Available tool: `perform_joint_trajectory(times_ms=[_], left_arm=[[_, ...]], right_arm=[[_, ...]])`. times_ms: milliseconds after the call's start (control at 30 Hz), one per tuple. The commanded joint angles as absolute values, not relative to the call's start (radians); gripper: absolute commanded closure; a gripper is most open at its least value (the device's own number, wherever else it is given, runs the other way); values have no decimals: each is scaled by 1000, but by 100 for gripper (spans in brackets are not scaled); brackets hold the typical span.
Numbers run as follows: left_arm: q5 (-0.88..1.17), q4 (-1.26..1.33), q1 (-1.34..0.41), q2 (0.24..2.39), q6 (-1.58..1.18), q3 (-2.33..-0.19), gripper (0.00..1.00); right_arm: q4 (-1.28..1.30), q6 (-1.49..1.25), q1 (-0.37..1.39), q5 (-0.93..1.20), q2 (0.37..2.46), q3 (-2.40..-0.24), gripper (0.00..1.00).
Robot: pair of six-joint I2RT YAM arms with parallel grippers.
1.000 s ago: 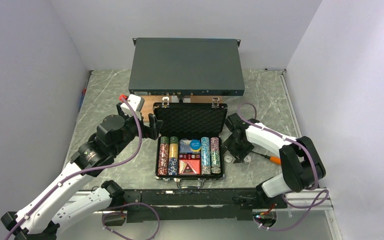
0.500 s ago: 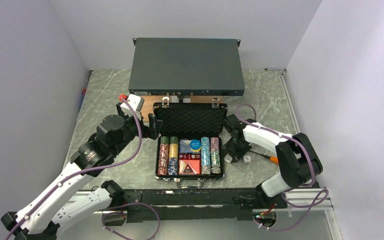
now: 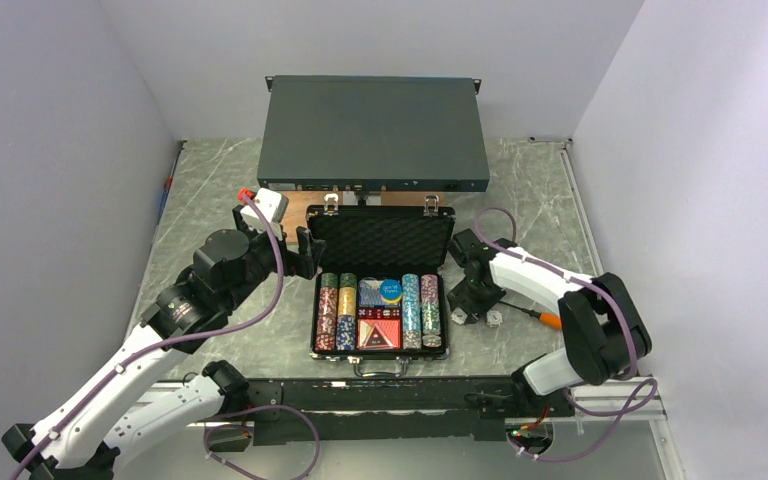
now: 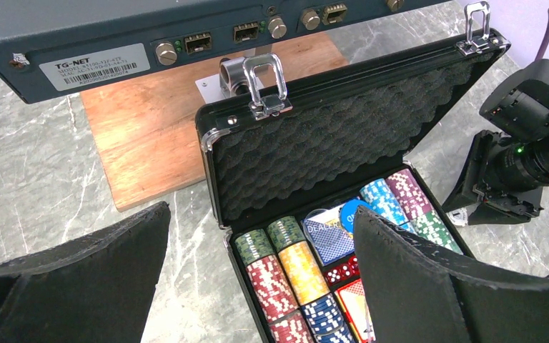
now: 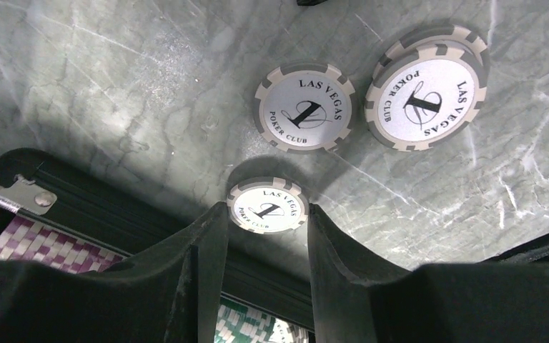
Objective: Pack up texas hold em set
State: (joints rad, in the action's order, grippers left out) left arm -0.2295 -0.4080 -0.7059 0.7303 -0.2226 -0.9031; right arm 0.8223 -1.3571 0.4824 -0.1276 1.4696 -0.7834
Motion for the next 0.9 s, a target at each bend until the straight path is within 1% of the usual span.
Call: perform_joint_trajectory(times_ms=[0, 133, 300, 600, 867], left_arm=[[-212, -376, -702, 726, -218, -913, 1], [-210, -376, -702, 730, -218, -913, 1], [-208, -376, -702, 733, -220, -913, 1], [-202, -374, -703, 733, -221, -912, 1], [-206, -374, -703, 736, -220, -913, 1]], right_arm=[[868, -1367, 479, -166, 1414, -788, 75], [890, -1360, 476, -173, 1385, -797, 77], [923, -1341, 448, -194, 1336, -792, 78], [958, -1237, 272, -230, 1224, -724, 78], [913, -1186, 224, -232, 1245, -695, 77]])
